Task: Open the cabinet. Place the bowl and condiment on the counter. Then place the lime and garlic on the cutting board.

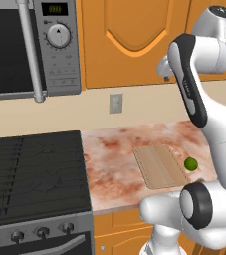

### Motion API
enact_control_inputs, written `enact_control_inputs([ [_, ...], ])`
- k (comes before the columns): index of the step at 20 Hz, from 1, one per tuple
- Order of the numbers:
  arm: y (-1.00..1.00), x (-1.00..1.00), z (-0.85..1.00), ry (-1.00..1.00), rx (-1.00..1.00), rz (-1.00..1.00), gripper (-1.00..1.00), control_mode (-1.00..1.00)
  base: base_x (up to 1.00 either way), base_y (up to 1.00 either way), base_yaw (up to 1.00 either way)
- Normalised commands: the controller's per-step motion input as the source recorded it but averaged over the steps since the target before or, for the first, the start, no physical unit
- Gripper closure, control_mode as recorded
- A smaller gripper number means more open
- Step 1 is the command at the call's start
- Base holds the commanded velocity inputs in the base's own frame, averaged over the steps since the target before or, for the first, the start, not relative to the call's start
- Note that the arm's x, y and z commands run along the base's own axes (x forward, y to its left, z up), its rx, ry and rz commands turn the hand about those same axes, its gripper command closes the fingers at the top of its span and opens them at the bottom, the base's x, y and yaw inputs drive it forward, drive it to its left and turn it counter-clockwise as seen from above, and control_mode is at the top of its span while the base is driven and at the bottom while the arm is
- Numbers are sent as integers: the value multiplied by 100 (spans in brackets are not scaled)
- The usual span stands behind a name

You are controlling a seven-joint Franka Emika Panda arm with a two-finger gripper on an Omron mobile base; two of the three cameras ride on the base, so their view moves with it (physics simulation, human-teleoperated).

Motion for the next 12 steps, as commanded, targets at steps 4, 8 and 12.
enact_control_inputs([
  [4,0,0,7,0,0,0,-100,-100,0,0,0],
  [8,0,10,0,0,0,0,-100,-100,0,0,0],
  [12,0,22,0,0,0,0,-100,-100,0,0,0],
])
